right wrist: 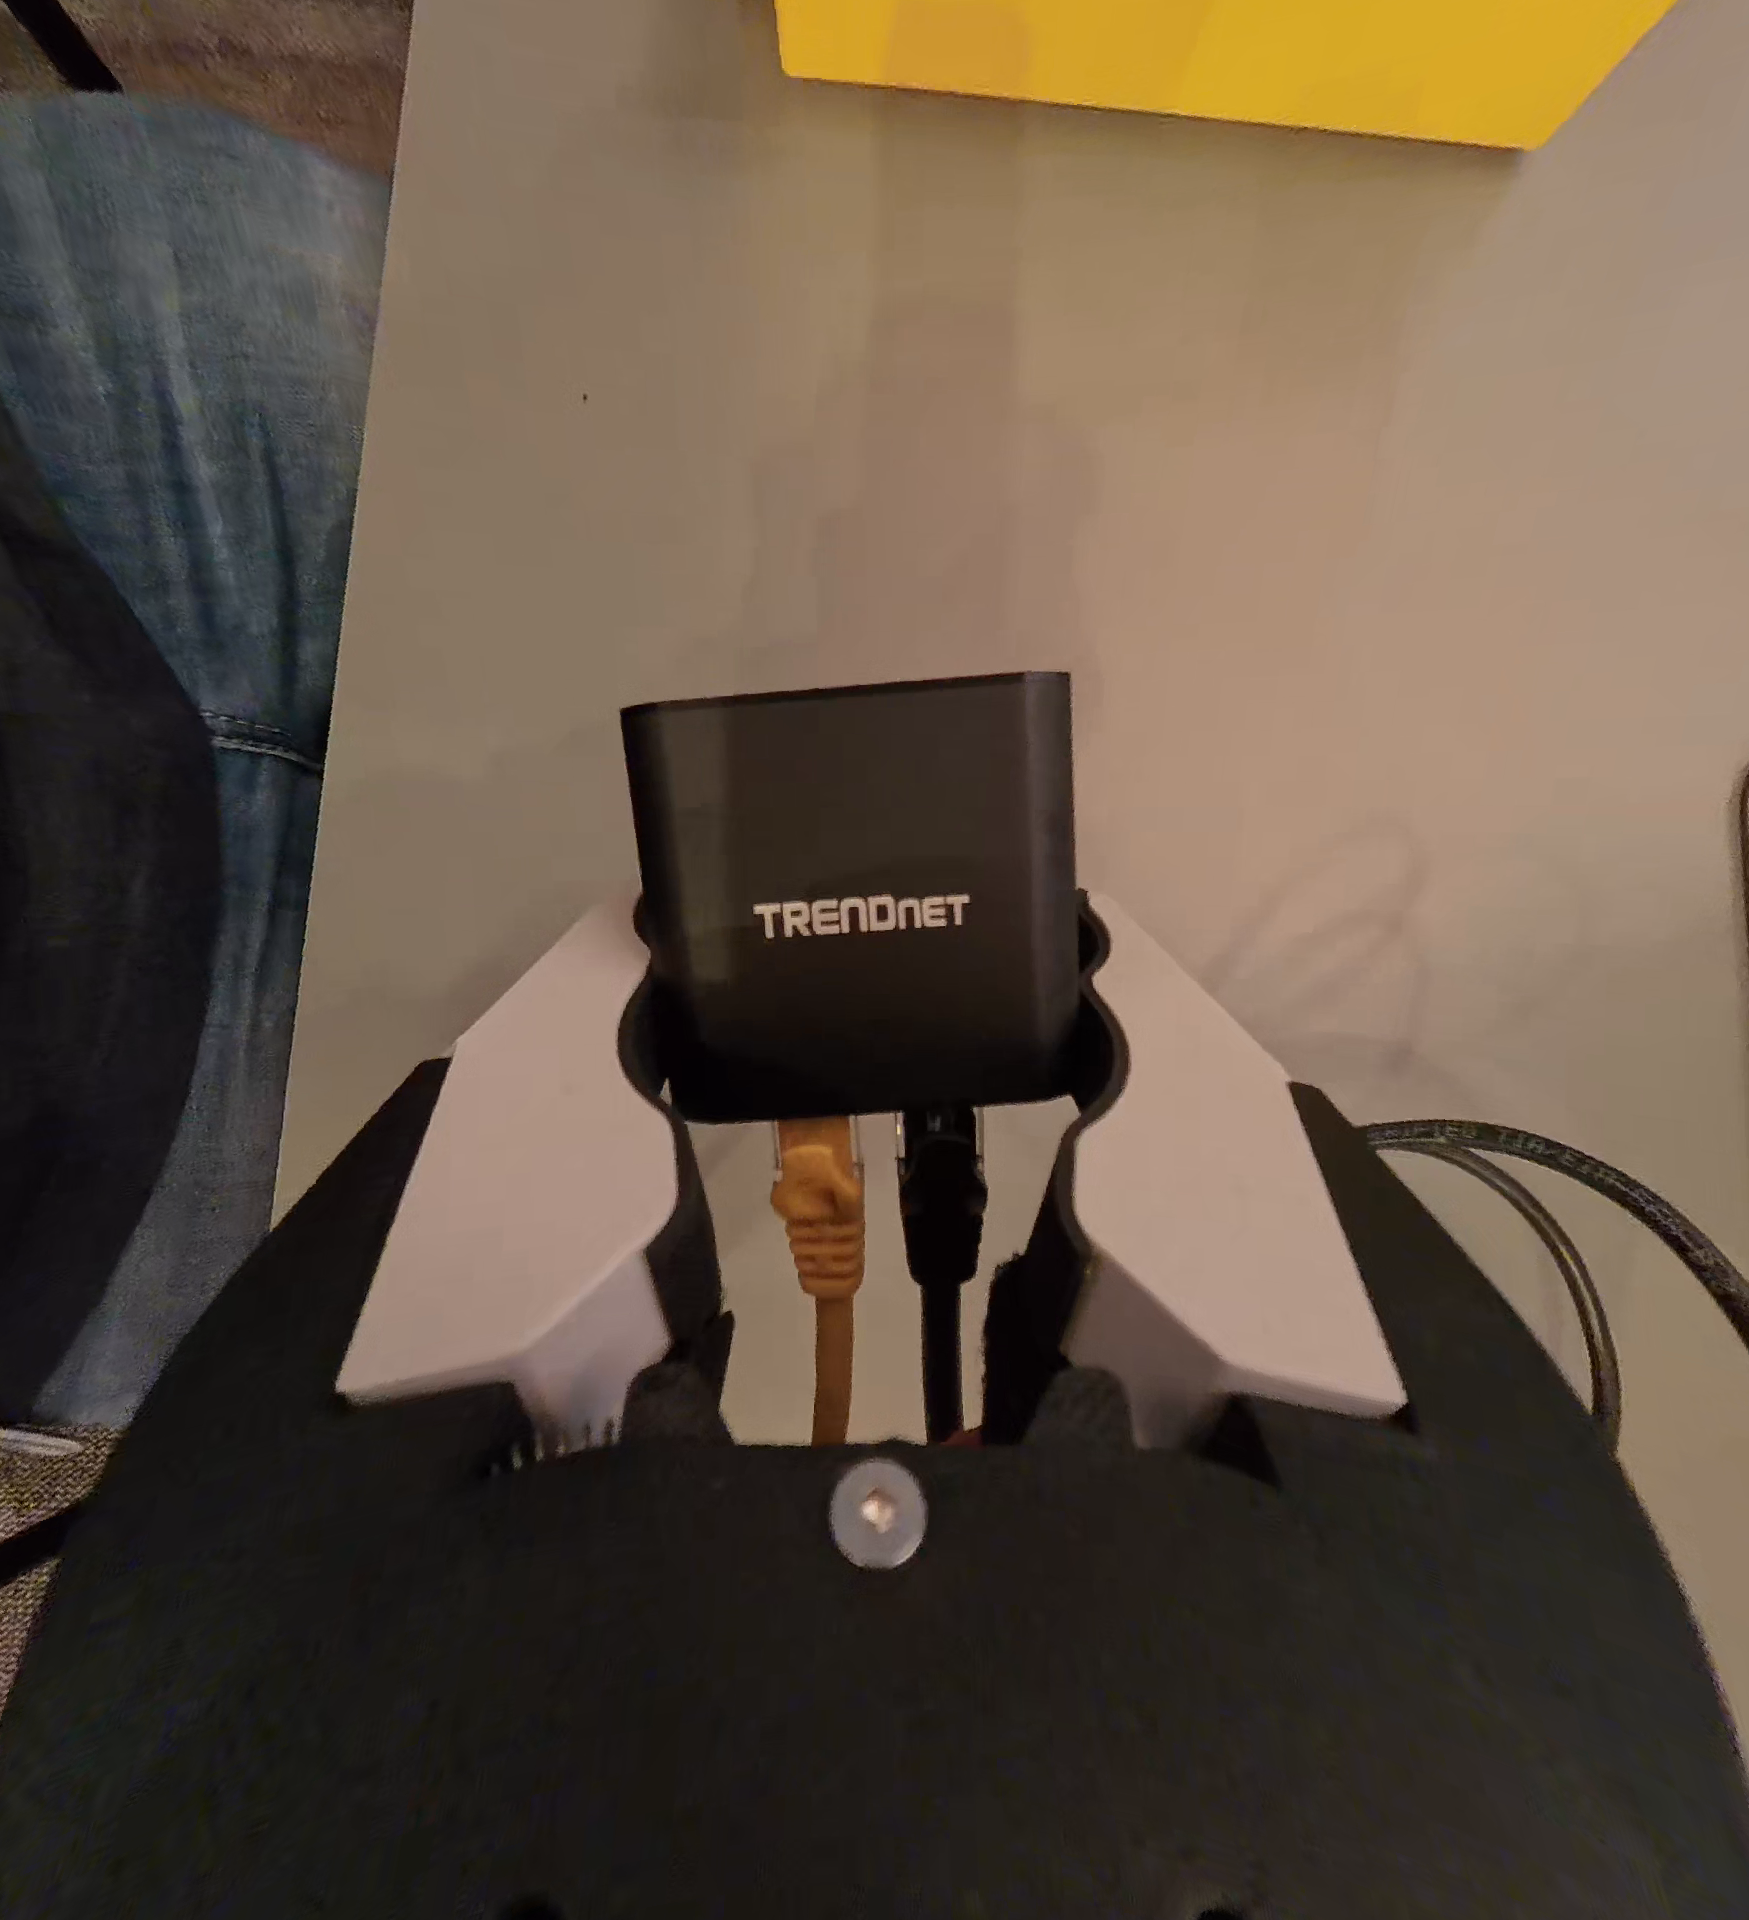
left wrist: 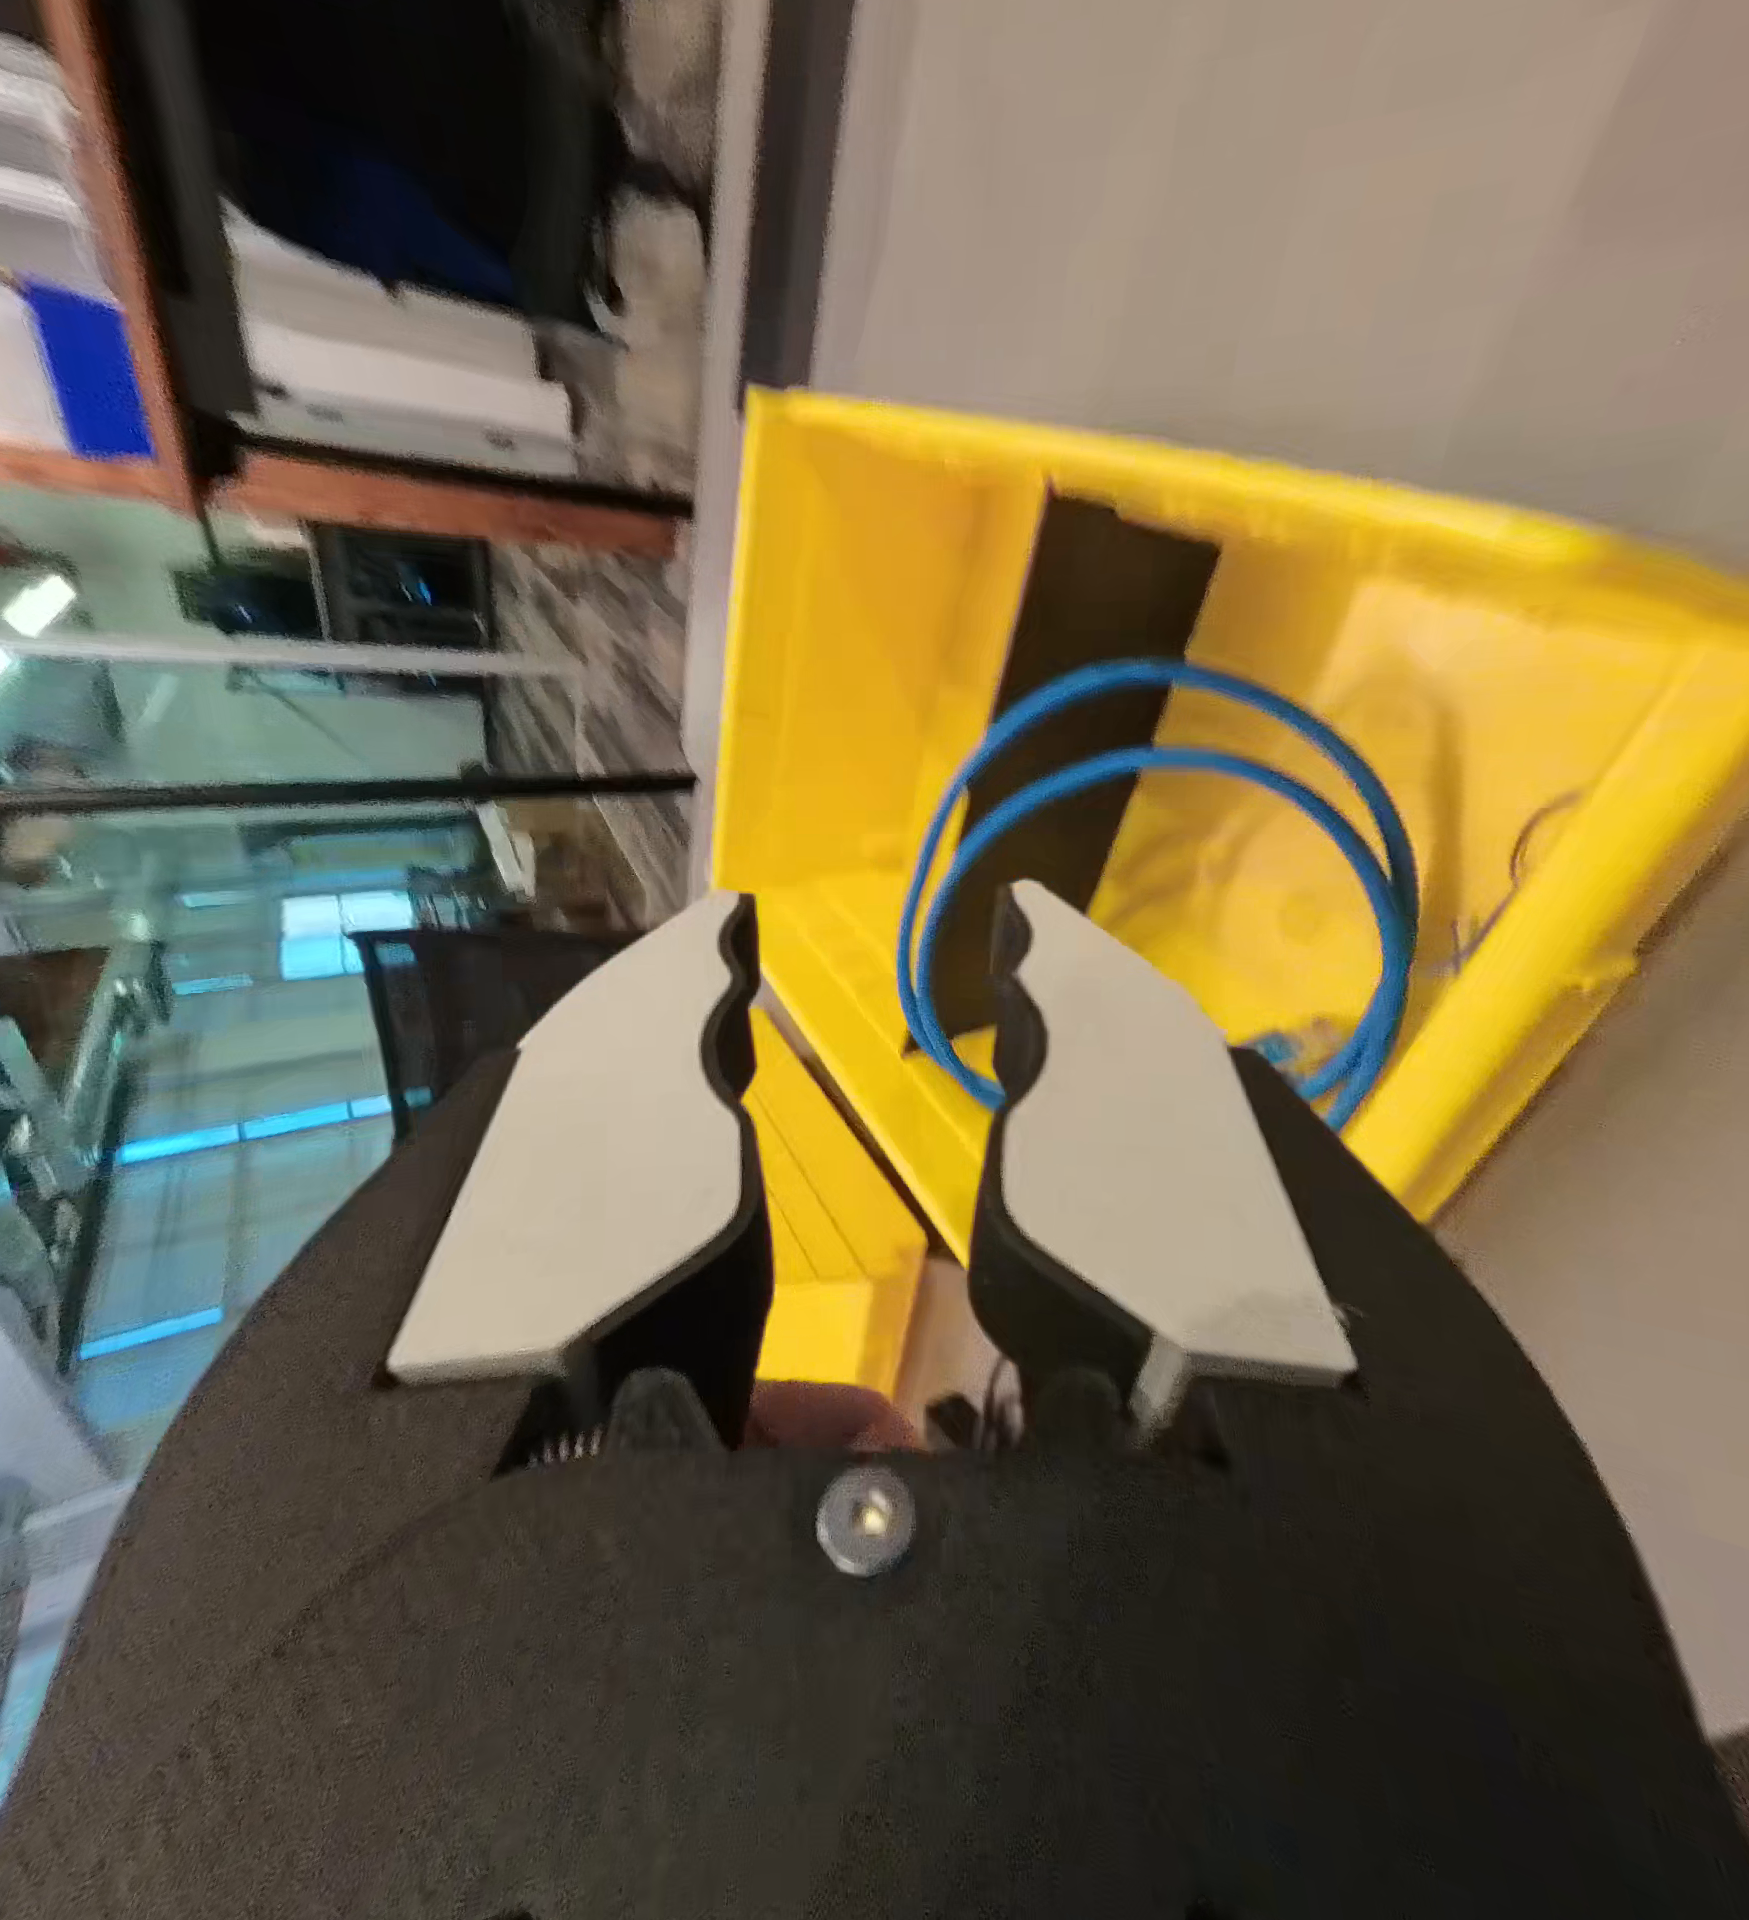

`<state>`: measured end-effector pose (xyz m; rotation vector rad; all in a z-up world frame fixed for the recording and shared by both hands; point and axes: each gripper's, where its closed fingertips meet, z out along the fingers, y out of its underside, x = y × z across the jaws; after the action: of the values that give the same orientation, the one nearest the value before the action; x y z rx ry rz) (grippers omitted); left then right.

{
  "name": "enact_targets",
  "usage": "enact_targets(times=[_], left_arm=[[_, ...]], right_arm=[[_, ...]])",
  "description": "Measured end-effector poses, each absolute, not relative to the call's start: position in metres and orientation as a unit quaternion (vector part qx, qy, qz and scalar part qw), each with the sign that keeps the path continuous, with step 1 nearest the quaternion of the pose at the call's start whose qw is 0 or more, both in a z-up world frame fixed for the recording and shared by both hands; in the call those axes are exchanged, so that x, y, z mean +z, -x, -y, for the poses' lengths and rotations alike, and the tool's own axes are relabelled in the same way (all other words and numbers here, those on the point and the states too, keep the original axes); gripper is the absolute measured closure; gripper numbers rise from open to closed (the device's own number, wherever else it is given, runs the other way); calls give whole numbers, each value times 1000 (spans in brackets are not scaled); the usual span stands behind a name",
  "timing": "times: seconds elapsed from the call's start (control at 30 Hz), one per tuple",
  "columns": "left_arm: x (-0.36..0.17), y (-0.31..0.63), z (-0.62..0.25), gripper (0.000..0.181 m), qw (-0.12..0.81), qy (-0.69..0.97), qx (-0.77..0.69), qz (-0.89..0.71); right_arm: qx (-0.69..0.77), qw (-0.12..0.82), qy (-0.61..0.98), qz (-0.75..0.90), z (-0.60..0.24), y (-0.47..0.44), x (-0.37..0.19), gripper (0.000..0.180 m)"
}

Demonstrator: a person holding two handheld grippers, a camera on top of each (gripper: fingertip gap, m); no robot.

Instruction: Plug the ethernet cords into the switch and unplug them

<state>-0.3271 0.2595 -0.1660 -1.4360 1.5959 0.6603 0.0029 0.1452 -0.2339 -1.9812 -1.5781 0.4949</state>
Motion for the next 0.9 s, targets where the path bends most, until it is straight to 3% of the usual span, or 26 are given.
enact_targets(times=[0.17, 0.2, 0.53, 0.9], left_arm=[[-220, 382, -280, 143, 324, 702, 266, -576], [-231, 383, -273, 153, 300, 717, 237, -582], [-279, 398, -273, 161, 130, 610, 228, -748], [-318, 409, -284, 162, 0, 567, 234, -790]], right_arm=[[188, 278, 739, 584, -144, -3, -237, 107], [190, 279, 740, 583, -144, -4, -238, 107], [208, 278, 733, 585, -142, -1, -245, 107], [224, 281, 726, 586, -141, 3, -245, 107]])
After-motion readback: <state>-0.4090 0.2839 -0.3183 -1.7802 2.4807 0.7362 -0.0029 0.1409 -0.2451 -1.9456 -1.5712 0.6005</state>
